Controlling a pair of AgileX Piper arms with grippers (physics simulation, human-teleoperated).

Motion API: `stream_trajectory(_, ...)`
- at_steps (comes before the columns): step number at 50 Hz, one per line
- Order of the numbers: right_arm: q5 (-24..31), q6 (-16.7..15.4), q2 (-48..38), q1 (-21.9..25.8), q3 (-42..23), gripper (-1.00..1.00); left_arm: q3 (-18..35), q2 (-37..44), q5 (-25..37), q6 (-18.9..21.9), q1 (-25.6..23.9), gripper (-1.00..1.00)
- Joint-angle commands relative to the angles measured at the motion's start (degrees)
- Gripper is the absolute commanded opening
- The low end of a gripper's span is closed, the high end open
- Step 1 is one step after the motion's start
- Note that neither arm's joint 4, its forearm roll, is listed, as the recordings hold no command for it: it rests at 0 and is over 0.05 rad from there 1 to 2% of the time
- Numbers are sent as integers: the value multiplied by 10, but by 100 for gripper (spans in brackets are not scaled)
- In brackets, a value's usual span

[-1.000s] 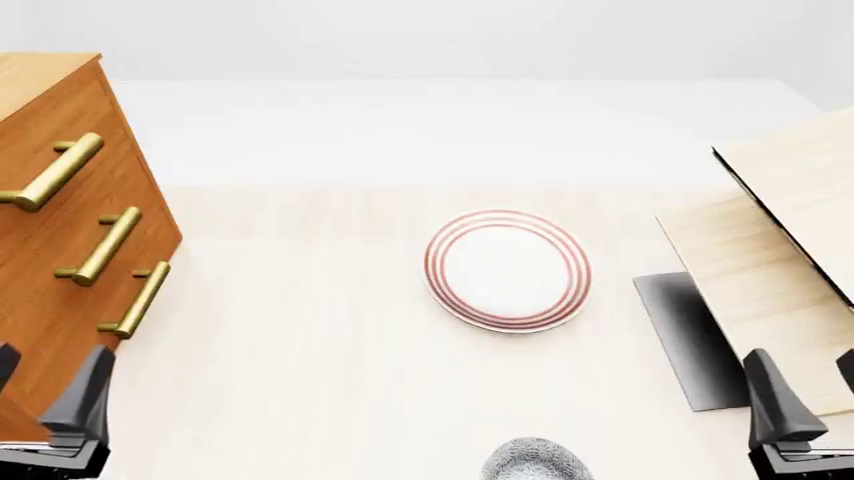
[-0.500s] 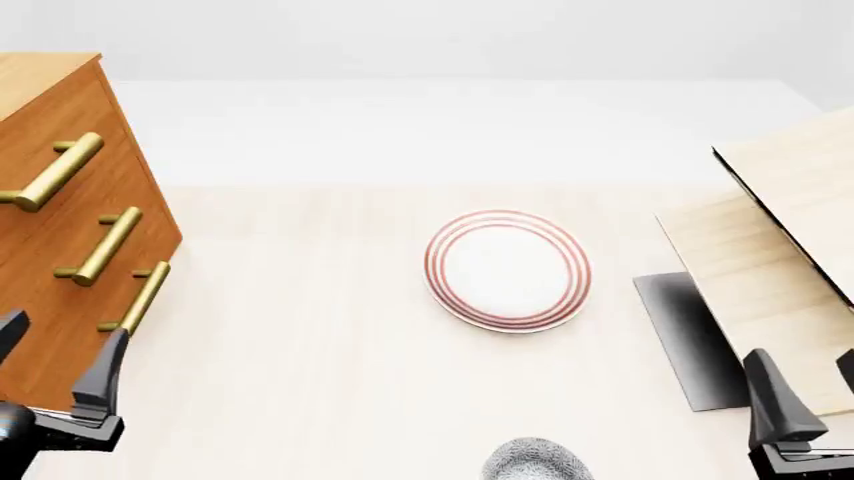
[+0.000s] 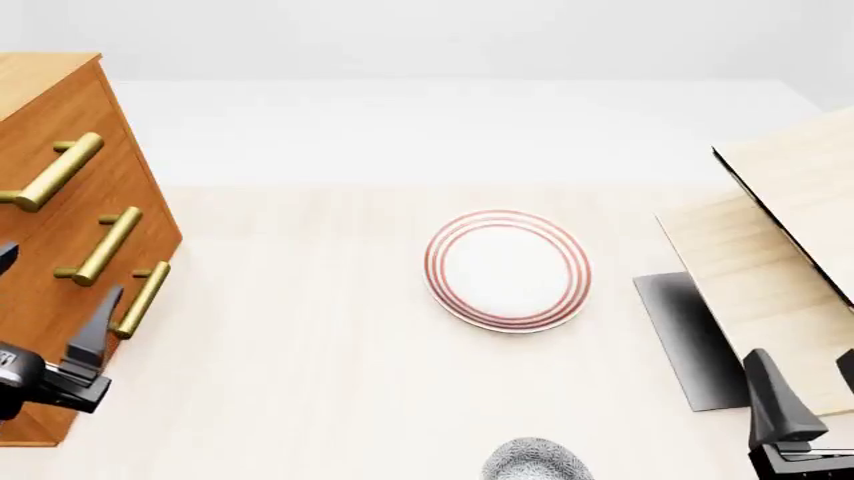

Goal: Open the top drawer of the cabinet and put the bowl in it.

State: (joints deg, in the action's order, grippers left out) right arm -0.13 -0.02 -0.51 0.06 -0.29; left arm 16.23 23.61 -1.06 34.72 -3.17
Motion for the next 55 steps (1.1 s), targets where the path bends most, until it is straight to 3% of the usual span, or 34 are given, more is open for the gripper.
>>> stream_trajectory(1,0,0,1,0,0,100,27,-4,33,88,10,100)
stream_trajectory(5,0,0,1,0,0,100,29,-15,38,101,17,100)
stream_trajectory(6,0,0,1,0,0,100,24,-22,37,123,29,100)
stream_trajectory(16,0,0,1,0,0,100,24,-14,12,183,46,100)
stream_trajectory(17,0,0,1,0,0,100,22,2,-5,195,42,100)
stream_trajectory(19,0,0,1,0,0,100,-37,19,-75,281,64,100)
stream_trajectory(22,0,0,1,0,0,100,-21,60,-99,267,36,100)
stream_trajectory(25,0,0,1,0,0,100,-33,81,-136,292,40,100)
stream_trajectory(30,0,0,1,0,0,100,-26,123,-174,300,31,100)
stream_trajectory(36,0,0,1,0,0,100,-29,161,-218,323,35,100)
stream_trajectory(39,0,0,1,0,0,100,-46,189,-266,360,41,100)
stream_trajectory(41,0,0,1,0,0,100,-32,191,-258,351,36,100)
stream_trajectory(55,0,0,1,0,0,100,-45,271,-360,397,55,100)
